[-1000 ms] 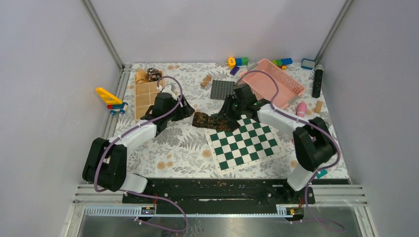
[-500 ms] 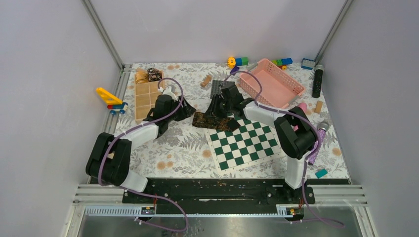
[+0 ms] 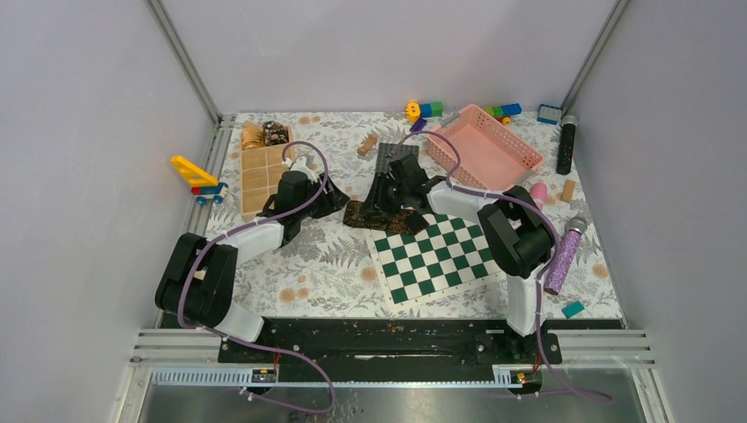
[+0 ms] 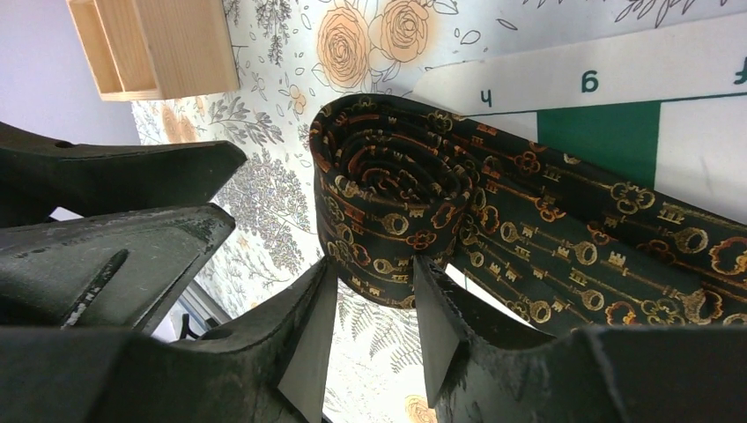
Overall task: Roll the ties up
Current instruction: Roll the tie at the center of the board.
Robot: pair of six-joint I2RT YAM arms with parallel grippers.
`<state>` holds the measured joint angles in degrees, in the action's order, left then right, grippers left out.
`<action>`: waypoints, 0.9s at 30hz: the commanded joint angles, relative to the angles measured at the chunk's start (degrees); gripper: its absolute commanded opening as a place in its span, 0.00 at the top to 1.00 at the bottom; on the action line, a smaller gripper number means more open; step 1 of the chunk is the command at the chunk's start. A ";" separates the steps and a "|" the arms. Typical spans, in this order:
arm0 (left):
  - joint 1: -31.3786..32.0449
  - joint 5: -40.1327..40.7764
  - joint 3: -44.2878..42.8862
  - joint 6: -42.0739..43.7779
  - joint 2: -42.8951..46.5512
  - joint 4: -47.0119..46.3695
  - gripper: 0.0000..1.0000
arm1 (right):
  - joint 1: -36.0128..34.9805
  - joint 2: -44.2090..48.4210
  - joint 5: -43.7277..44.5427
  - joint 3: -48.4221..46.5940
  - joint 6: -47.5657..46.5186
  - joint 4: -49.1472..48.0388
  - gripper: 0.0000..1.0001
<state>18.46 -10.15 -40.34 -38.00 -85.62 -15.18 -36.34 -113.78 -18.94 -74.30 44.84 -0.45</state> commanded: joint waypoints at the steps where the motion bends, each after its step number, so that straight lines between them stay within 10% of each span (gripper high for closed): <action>1: -0.35 -0.58 1.16 0.29 -0.59 -3.67 0.45 | -0.55 -0.96 1.33 -2.39 -0.45 0.10 0.57; 27: -0.31 -6.08 1.31 1.24 -8.10 -9.74 0.35 | -0.56 -4.42 2.22 -3.39 1.00 2.94 0.62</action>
<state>18.41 -14.20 -37.78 -37.82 -92.44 -20.67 -36.34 -117.23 -17.54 -76.23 46.17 1.41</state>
